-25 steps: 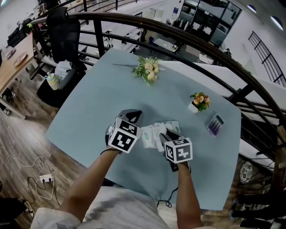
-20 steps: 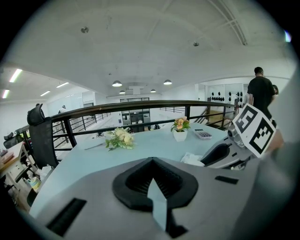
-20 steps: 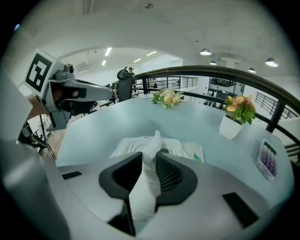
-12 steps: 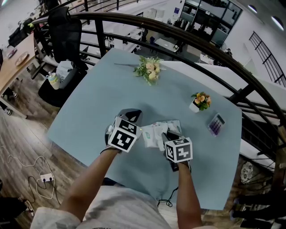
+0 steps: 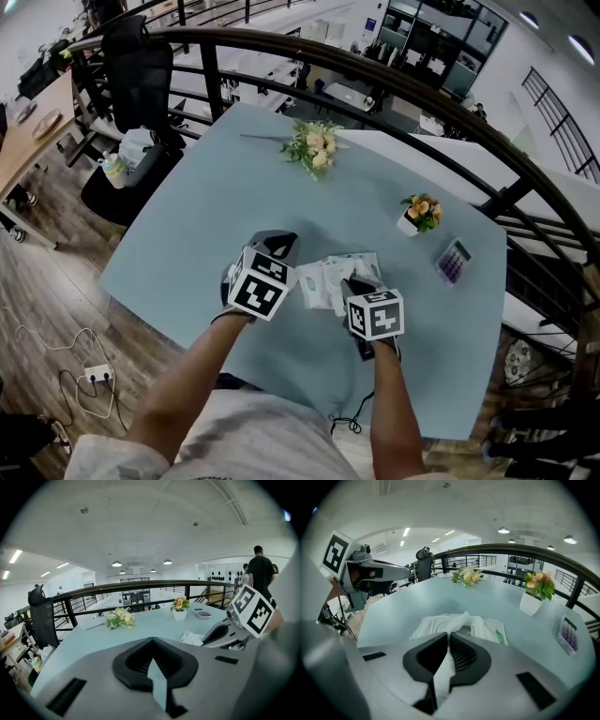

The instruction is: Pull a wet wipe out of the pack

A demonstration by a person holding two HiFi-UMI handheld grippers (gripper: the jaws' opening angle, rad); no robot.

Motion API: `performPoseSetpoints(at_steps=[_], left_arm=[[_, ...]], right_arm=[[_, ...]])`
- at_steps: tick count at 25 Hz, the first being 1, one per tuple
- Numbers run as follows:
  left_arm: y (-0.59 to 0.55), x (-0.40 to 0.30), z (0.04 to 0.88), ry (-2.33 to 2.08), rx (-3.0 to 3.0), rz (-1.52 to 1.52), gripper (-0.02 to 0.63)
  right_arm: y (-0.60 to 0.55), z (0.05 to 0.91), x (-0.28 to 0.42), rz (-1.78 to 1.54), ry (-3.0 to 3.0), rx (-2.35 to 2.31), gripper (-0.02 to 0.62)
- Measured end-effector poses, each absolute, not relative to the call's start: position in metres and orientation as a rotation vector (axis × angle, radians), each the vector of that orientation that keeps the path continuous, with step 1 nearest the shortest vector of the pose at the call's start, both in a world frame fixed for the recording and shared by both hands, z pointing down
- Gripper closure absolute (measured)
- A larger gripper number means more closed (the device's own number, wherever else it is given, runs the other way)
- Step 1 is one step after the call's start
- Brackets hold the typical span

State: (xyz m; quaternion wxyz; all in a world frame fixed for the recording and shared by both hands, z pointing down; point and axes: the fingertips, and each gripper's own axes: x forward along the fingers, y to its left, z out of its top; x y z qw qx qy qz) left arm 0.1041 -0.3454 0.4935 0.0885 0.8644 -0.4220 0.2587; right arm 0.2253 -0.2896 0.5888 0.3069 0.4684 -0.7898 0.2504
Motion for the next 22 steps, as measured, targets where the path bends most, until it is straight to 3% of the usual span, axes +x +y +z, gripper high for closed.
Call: performPoseSetpoints(at_steps=[22], left_arm=[[-0.352, 0.115, 0.489, -1.189, 2.627, 0.753, 0.614]], right_arm=[[-0.292, 0.576, 0.238, 0.665, -2.057, 1.351, 0.583]])
